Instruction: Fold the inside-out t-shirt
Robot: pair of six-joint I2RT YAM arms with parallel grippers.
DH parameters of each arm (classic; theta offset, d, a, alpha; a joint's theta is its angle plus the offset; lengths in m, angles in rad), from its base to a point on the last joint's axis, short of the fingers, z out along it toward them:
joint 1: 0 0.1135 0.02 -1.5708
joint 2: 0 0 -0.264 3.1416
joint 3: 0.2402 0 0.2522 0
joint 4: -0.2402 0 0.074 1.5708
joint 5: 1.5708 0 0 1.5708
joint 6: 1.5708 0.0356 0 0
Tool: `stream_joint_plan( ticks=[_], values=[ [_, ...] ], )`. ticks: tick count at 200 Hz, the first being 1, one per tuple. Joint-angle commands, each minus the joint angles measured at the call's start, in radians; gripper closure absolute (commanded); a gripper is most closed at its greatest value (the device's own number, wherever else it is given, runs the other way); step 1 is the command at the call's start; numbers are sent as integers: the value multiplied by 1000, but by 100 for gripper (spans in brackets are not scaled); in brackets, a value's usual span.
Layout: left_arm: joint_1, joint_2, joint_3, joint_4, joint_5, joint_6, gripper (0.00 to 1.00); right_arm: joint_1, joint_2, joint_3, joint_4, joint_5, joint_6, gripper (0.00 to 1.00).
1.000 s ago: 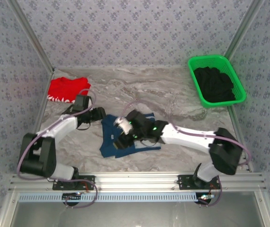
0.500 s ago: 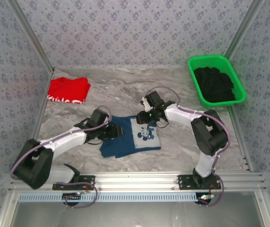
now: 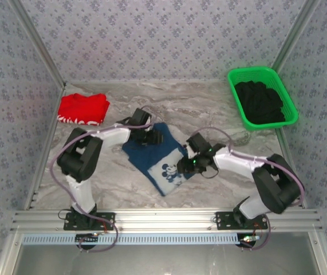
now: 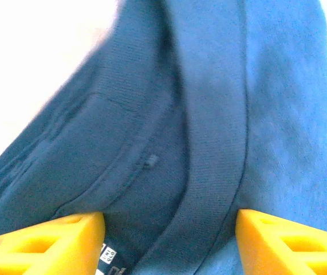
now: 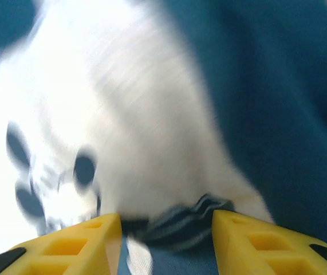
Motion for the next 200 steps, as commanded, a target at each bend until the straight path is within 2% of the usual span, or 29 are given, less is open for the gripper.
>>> stream_joint_plan(
  ticks=[1, 15, 25, 39, 55, 70, 84, 100, 131, 200],
  values=[
    [29, 74, 181, -74, -12, 141, 37, 123, -94, -14, 76, -58, 50, 51],
    [49, 75, 254, -85, 18, 158, 36, 119, -156, 10, 51, -38, 8, 49],
    [66, 25, 238, -62, 34, 153, 36, 64, -192, 11, 88, -24, -25, 47],
    [94, -100, 129, 15, 50, 133, 35, -51, -190, 1, 217, -26, -29, 43],
    [140, -229, -23, 44, 40, 94, 33, -152, -88, 52, 315, -20, -30, 41],
    [206, -311, -143, 20, 14, 48, 28, -210, 60, 194, 270, 23, -92, 38],
    [290, -339, -222, 29, 66, 14, 27, -245, 195, 328, 234, 31, -136, 35],
    [346, -320, -247, 43, 134, -1, 26, -278, 330, 462, 205, -1, -165, 31],
    [351, -229, -198, 45, 223, -12, 24, -308, 541, 710, 74, -49, -213, 25],
    [344, -59, -109, 97, 261, 13, 24, -297, 718, 863, 6, -110, -212, 24]
  ],
)
